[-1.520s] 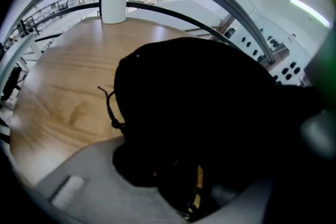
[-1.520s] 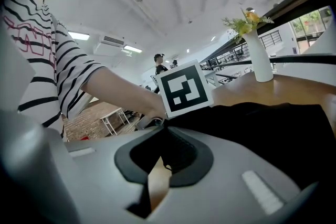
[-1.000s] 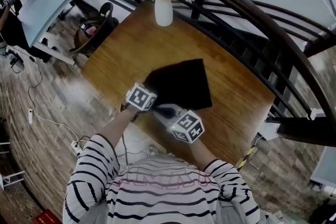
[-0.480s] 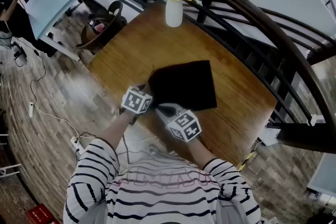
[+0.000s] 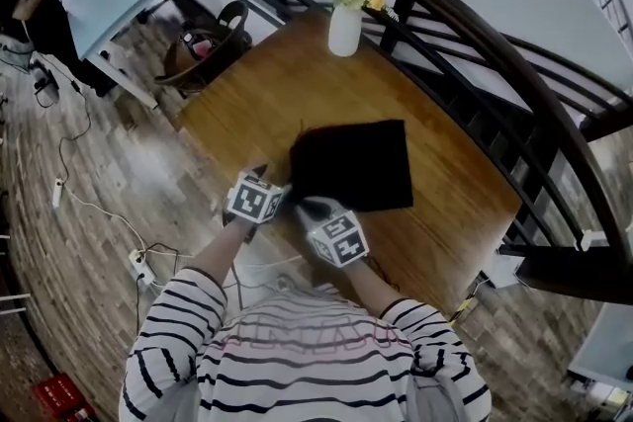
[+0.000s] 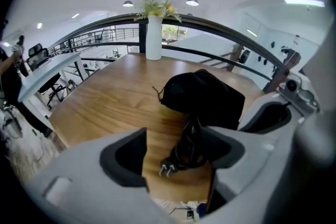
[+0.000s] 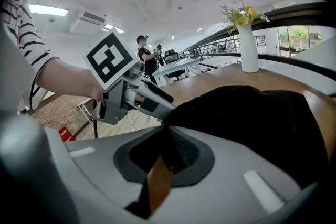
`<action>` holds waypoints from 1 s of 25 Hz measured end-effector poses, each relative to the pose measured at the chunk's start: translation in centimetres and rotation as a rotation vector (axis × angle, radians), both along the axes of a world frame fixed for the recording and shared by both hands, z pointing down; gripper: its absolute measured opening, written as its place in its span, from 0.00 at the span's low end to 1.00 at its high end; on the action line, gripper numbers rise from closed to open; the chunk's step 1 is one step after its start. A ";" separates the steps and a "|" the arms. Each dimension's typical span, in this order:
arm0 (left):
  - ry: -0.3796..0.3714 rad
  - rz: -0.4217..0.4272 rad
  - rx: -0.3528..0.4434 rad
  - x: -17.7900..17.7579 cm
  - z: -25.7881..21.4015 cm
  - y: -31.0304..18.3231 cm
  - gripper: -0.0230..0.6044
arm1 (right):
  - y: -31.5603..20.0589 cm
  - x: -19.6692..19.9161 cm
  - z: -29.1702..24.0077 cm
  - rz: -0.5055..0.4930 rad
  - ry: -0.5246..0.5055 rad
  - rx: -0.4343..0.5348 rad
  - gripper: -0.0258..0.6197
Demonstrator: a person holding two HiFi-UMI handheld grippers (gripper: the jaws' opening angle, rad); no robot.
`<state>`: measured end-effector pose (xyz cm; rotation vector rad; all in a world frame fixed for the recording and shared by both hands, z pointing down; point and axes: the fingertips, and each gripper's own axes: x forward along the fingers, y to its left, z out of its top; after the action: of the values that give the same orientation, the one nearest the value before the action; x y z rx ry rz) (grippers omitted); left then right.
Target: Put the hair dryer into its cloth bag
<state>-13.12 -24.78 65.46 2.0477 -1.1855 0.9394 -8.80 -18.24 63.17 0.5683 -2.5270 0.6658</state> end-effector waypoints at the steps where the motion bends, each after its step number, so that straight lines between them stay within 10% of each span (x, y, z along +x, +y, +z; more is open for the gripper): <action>1: 0.000 -0.012 0.002 -0.4 -0.1 0.4 0.55 | 0.2 -0.1 0.1 -0.001 0.007 0.001 0.09; 25: 0.147 -0.157 0.099 -2.8 -2.4 10.6 0.55 | 6.8 -1.4 -0.6 0.131 0.268 0.172 0.72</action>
<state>-15.91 -14.20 63.09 2.0273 -1.3135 0.6569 -10.25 -11.41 62.53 0.8309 -2.3211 0.3878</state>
